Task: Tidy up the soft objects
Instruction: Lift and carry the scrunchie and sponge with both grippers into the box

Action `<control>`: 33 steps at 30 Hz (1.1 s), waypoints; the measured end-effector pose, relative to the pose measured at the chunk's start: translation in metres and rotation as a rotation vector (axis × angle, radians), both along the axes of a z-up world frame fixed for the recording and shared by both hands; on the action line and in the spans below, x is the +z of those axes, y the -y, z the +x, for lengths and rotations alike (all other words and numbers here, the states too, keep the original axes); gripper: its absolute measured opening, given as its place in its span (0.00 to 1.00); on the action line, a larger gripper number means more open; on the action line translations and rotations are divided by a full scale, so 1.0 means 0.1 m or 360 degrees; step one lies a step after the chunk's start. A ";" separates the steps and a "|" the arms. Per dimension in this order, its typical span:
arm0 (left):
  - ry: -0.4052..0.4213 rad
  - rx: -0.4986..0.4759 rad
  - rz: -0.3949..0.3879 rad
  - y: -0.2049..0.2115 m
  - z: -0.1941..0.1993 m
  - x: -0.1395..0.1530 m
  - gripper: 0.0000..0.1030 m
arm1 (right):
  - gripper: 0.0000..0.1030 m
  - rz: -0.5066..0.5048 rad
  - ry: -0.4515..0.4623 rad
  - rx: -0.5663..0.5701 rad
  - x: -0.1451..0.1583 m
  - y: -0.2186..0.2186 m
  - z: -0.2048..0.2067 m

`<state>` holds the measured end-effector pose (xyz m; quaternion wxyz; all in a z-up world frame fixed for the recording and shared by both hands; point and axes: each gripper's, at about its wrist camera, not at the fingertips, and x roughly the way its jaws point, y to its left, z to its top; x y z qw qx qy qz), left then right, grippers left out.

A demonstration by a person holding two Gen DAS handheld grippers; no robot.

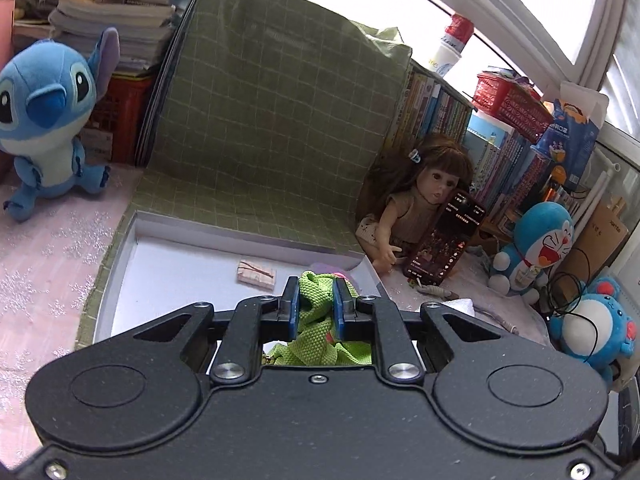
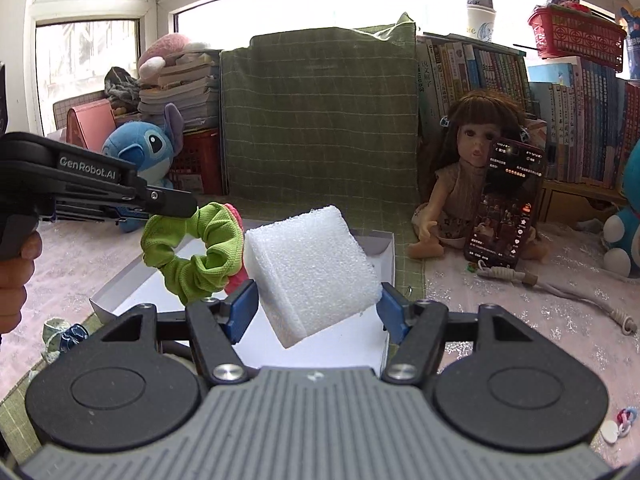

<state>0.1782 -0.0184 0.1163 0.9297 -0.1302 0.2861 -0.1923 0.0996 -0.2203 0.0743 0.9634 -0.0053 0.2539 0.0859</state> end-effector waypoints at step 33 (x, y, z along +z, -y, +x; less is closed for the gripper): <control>-0.0333 0.0092 -0.0033 0.20 0.92 -0.81 0.16 | 0.66 -0.0158 -0.0301 -0.0026 -0.45 -0.22 0.66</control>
